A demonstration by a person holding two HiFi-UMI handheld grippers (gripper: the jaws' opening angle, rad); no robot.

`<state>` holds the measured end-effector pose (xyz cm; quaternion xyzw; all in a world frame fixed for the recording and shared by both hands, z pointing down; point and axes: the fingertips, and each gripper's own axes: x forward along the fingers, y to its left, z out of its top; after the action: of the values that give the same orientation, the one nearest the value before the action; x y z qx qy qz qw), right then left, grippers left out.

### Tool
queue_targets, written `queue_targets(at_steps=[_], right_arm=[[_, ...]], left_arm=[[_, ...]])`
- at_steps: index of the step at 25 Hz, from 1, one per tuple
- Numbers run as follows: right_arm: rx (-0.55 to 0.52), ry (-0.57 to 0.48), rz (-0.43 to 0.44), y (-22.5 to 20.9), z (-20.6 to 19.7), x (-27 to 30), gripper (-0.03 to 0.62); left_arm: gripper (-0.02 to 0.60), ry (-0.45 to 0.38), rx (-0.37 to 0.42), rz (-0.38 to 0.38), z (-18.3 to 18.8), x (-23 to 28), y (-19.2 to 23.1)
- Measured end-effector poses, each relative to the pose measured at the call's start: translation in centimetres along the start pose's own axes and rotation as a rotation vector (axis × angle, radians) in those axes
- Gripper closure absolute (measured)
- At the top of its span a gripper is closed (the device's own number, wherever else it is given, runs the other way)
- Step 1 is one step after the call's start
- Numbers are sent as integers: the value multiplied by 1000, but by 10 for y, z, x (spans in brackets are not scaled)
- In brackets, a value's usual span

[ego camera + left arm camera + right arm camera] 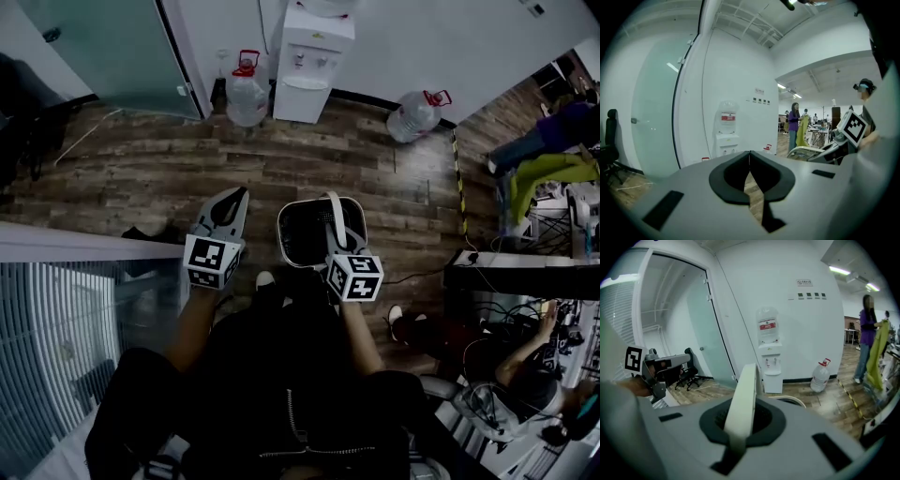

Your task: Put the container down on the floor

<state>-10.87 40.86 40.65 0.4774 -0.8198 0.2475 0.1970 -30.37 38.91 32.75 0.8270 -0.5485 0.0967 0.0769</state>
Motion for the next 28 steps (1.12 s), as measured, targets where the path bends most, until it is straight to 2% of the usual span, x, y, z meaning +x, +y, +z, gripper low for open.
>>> queue_targets(at_steps=[8,16,28], right_arm=[[36,8,-31,-34,4,16,582],[71,-4,-40,-84,35,43,582],[62,45,1,-165,74,82,582]], left_arm=[[566,14,3,-39,1,41,-10],[566,29,18,-58,22,108,-12],[566,59,23,-31,50,206,-28]])
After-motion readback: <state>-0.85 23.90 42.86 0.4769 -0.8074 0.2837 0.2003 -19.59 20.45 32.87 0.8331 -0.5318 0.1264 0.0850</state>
